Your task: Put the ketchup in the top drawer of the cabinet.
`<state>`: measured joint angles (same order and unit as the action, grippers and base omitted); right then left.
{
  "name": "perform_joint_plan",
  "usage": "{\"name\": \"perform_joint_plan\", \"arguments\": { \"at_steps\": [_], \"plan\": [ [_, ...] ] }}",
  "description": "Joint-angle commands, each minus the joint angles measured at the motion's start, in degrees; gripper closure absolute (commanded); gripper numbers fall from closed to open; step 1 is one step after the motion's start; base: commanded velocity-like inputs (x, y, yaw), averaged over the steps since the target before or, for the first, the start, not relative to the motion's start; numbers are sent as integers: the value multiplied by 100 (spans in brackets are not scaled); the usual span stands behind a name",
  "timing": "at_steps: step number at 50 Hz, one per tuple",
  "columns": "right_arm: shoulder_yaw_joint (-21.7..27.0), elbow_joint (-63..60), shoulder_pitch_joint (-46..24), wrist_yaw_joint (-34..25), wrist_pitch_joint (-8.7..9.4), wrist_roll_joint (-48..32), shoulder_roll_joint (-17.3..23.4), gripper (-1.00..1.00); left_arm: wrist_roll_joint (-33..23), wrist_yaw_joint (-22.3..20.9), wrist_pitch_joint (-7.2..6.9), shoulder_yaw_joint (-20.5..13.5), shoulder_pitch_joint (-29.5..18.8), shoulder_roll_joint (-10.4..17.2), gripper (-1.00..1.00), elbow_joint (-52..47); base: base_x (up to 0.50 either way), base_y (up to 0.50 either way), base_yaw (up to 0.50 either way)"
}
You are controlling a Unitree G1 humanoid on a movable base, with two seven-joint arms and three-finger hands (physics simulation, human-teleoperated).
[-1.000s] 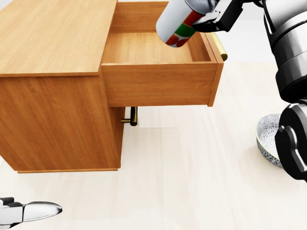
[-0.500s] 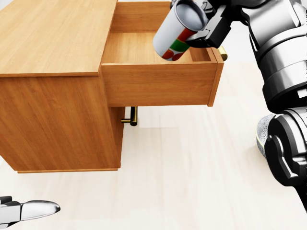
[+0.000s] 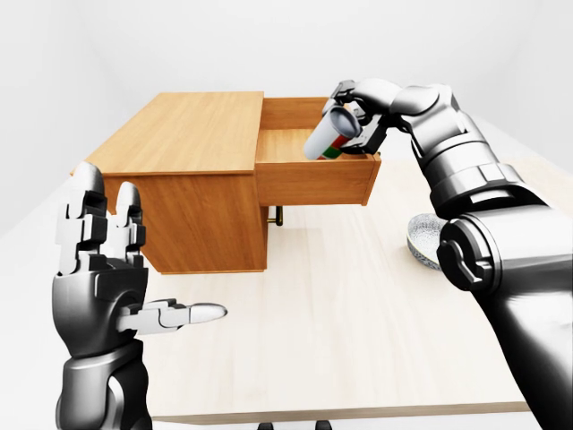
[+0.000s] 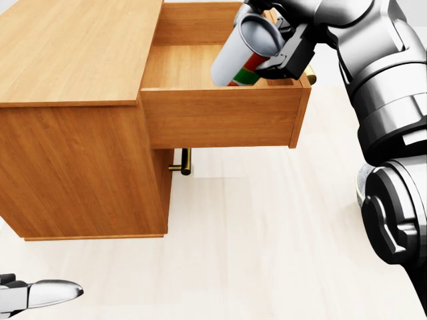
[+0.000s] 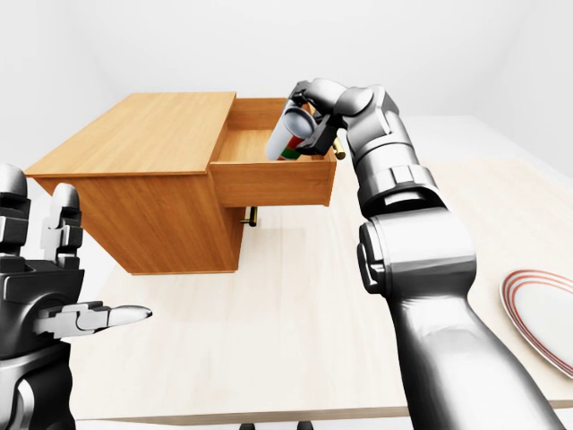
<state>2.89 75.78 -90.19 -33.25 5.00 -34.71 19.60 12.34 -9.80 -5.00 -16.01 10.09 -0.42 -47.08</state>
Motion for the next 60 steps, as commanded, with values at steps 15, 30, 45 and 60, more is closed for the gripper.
{"name": "perform_joint_plan", "arguments": {
  "at_steps": [15,30,45,60],
  "plan": [
    [15,-55,-29,-147,0,-171,25,-100,-41,-14,0,44,28,-17,-100,-18,0,0,0],
    [49,-63,-95,-121,0,-222,39,-100,-3,-3,0,-6,-19,0,-100,26,0,0,0],
    [-35,-261,-1111,-562,0,-437,485,-100,-13,7,0,34,32,-7,-100,-52,0,0,0],
    [-66,-575,-1703,-675,0,-742,898,-100,-91,-21,0,112,88,-45,-100,-51,0,0,0]
  ]
}}
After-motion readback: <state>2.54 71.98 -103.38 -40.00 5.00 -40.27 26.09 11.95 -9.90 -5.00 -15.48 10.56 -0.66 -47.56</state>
